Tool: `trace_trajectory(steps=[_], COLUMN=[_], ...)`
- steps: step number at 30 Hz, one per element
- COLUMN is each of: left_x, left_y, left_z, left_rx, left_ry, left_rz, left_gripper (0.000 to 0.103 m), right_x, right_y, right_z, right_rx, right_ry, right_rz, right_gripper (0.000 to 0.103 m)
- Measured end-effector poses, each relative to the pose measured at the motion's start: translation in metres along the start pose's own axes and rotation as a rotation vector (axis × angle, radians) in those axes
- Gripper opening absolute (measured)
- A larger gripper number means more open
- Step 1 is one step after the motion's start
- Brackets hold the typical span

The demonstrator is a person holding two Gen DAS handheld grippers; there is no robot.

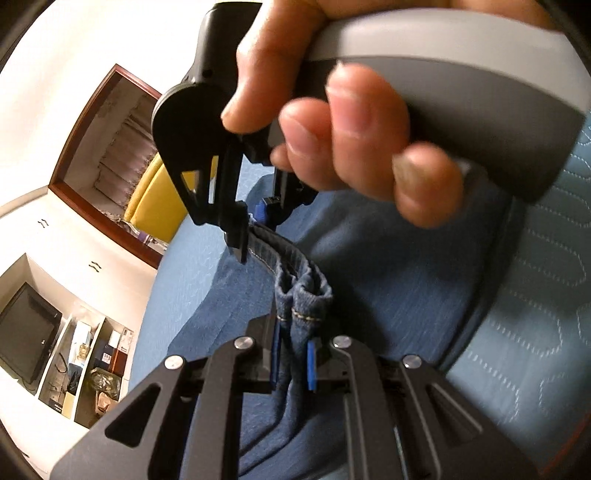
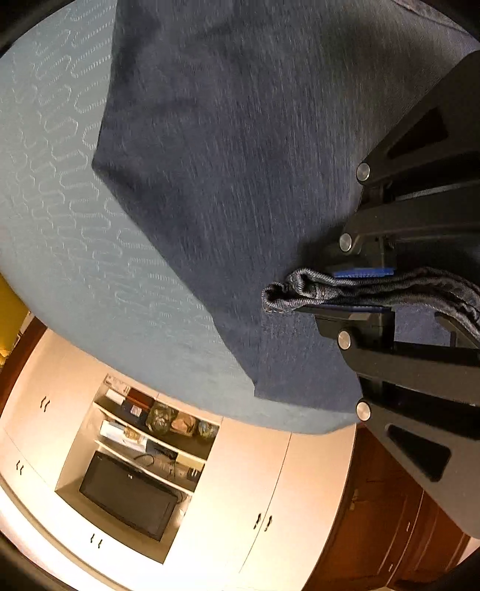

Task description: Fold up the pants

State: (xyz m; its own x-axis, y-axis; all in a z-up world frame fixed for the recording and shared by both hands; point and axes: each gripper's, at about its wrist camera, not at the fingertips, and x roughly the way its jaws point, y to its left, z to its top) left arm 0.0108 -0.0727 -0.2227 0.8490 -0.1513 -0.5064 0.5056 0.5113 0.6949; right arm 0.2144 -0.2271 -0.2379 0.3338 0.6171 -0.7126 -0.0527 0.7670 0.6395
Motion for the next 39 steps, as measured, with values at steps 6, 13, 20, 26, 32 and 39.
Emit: trace_trajectory(steps=[6, 13, 20, 26, 32, 39], left_x=[0.008, -0.043, -0.06, -0.053, -0.021, -0.021], left_y=[0.027, 0.127, 0.199, 0.206, 0.205, 0.211], left_z=[-0.007, -0.091, -0.234, -0.247, -0.255, -0.26], left_rx=[-0.116, -0.548, -0.979, -1.026, -1.04, -1.13], left_ry=[0.012, 0.069, 0.237, 0.213, 0.289, 0.268], left_rz=[-0.049, -0.08, -0.026, -0.075, -0.095, -0.159], left_gripper=[0.047, 0.051, 0.049, 0.049, 0.049, 0.049], right_x=[0.009, 0.015, 0.028, -0.019, 0.022, 0.047], right_y=[-0.012, 0.007, 0.04, 0.08, 0.121, 0.1], right_z=[0.0, 0.001, 0.0, -0.037, -0.092, -0.095], right_rx=[-0.019, -0.079, -0.097, -0.183, -0.429, -0.422], right_ry=[0.009, -0.005, -0.029, -0.202, -0.118, -0.048], right_rz=[-0.066, -0.177, -0.317, -0.523, -0.602, -0.669], right_gripper=[0.011, 0.011, 0.025, 0.036, 0.036, 0.035])
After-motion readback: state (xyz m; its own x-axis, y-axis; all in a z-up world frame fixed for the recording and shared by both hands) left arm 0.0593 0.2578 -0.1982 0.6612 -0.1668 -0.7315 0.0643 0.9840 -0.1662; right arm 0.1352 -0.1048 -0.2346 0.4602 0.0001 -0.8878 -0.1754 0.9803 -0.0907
